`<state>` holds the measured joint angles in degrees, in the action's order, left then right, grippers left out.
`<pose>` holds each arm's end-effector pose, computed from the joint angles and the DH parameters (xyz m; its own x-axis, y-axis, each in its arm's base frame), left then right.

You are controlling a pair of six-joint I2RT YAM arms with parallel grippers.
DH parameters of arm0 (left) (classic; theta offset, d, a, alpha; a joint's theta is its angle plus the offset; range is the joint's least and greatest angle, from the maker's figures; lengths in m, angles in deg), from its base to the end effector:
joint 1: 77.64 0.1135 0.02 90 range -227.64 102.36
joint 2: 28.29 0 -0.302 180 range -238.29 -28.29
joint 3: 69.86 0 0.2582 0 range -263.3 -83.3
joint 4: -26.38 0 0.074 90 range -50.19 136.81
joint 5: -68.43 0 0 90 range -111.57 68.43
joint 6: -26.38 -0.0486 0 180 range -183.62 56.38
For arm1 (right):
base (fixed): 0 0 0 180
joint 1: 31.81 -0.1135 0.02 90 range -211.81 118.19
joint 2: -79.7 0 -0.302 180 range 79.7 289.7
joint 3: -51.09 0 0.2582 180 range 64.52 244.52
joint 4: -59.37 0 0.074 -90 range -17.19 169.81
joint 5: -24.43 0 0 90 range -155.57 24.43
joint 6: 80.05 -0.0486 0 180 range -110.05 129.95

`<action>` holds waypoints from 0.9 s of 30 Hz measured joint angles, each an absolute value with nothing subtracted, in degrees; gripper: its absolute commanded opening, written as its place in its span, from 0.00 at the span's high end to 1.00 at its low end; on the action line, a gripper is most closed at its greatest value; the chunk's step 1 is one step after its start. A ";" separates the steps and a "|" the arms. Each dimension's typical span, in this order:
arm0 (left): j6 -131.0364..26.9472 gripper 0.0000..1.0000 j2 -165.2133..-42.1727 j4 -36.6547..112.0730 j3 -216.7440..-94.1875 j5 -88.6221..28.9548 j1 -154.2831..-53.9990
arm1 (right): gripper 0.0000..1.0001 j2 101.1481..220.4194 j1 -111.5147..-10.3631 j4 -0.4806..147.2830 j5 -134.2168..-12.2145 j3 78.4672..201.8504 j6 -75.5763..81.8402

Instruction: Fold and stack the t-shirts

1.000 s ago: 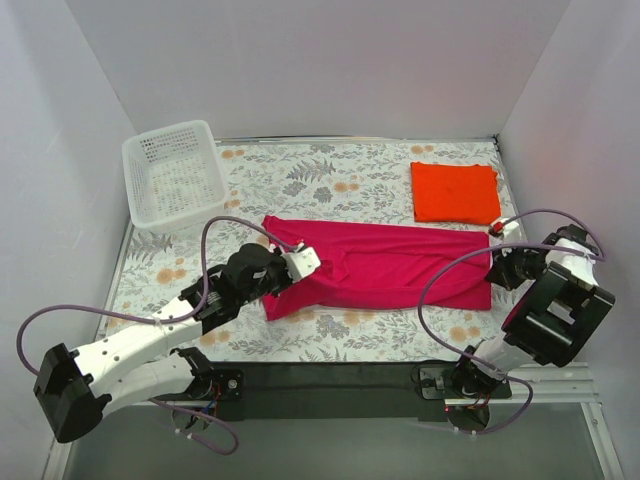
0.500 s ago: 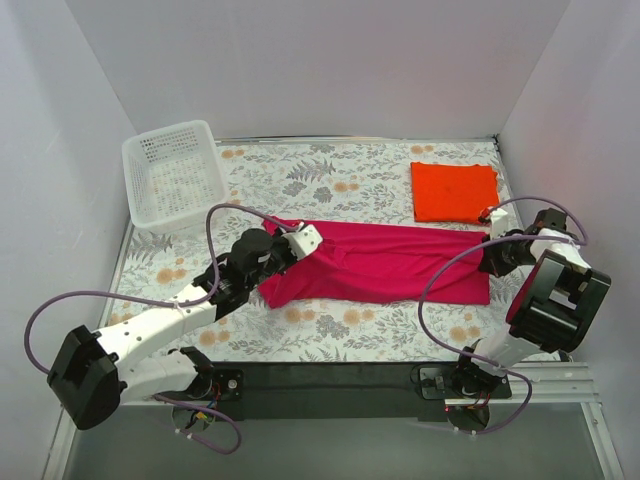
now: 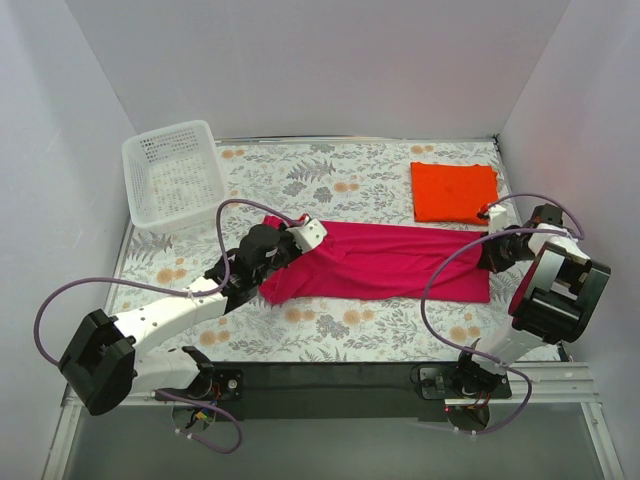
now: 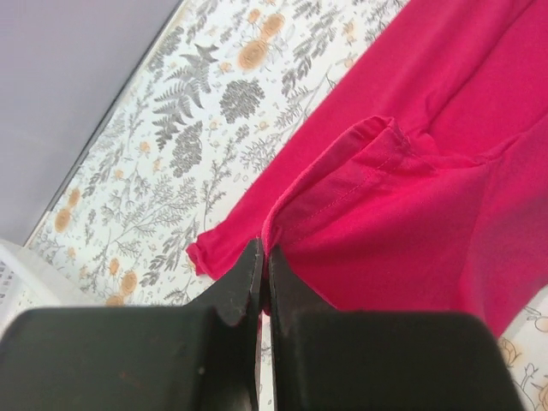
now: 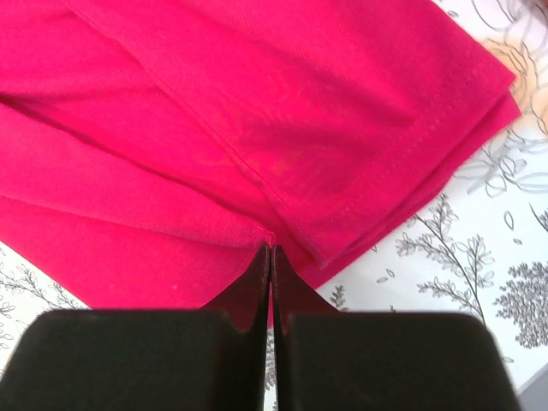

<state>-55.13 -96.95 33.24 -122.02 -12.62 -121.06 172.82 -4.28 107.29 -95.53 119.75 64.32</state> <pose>0.2011 -0.1799 0.2731 -0.3698 0.1491 -0.9171 0.5264 0.8470 -0.0745 0.2831 -0.1202 0.1975 -0.7089 -0.4246 -0.5632 -0.5318 0.8463 0.0312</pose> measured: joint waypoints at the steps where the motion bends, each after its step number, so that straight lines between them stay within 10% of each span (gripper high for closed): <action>1: -55.29 1.00 -96.78 32.48 -122.02 -12.49 -121.04 | 0.99 172.85 -4.83 107.29 -95.42 119.75 64.29; 27: -55.74 1.00 -96.51 29.05 -121.12 -12.34 -120.91 | 0.99 175.03 -7.45 105.91 -92.45 121.45 61.21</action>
